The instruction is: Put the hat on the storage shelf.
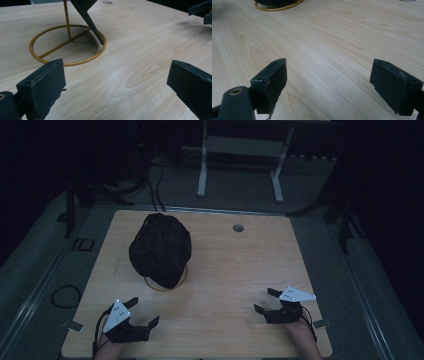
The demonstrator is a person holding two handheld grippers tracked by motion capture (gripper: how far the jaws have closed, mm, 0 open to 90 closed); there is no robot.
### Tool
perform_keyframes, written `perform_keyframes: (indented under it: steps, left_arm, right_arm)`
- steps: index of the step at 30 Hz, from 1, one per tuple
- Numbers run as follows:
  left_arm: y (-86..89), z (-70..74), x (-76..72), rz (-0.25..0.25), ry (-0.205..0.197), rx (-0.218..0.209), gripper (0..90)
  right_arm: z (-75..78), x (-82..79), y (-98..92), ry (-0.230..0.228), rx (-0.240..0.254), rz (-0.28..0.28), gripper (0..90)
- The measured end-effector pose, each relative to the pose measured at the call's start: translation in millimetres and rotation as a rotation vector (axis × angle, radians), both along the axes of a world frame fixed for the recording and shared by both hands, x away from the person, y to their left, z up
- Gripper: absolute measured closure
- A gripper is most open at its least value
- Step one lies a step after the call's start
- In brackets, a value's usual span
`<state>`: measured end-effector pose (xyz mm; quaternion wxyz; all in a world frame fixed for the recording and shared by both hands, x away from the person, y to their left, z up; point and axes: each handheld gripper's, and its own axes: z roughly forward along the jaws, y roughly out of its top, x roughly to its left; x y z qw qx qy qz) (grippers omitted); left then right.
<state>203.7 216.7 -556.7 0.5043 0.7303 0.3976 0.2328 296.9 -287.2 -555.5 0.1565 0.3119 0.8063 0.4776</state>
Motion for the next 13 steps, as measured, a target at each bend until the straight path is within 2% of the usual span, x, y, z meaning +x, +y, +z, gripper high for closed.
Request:
perform_keyframes:
  steps: [13]
  left_arm:
    - [0.4,-0.3,-0.1,-0.001,0.003,-0.003,2.2]
  right_arm:
    - [-0.4,1.3,-0.5,-0.003,-0.009,-0.010,14.1]
